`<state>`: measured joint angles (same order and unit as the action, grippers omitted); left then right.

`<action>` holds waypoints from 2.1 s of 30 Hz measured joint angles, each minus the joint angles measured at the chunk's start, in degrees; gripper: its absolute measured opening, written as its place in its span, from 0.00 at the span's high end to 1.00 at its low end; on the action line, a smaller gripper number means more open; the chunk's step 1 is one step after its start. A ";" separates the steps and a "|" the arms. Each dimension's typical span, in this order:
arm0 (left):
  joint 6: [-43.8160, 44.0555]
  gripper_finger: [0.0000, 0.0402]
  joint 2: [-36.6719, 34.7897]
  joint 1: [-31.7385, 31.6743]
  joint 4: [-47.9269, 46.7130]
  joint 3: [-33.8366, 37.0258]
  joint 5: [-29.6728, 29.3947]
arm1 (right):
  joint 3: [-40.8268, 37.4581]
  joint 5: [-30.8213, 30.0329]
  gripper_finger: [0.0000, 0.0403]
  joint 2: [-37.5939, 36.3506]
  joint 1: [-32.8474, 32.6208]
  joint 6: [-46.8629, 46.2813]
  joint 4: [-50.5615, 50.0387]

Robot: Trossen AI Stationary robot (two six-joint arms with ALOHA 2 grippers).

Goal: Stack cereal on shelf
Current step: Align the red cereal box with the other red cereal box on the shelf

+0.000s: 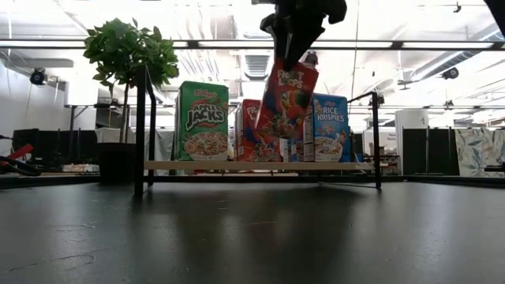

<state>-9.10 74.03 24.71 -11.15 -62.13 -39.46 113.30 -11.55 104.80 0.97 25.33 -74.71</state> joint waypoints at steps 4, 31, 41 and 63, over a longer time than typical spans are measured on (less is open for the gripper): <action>0.00 1.00 -0.03 0.00 0.03 0.00 0.00 | -0.07 0.02 0.58 0.93 0.49 1.37 0.09; -0.90 1.00 -0.03 0.00 0.18 0.00 -0.02 | 0.06 -0.04 0.43 6.29 2.68 3.83 5.07; -0.94 1.00 -0.03 0.01 0.23 0.00 -0.02 | 3.83 -0.11 0.36 6.29 2.71 4.28 4.82; 3.93 1.00 2.64 0.02 0.24 0.70 0.00 | -12.61 1.49 0.84 -10.12 1.20 -6.23 15.53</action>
<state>-5.18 76.67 24.73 -10.91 -61.43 -39.46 100.68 -10.07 94.68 2.18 19.10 -59.19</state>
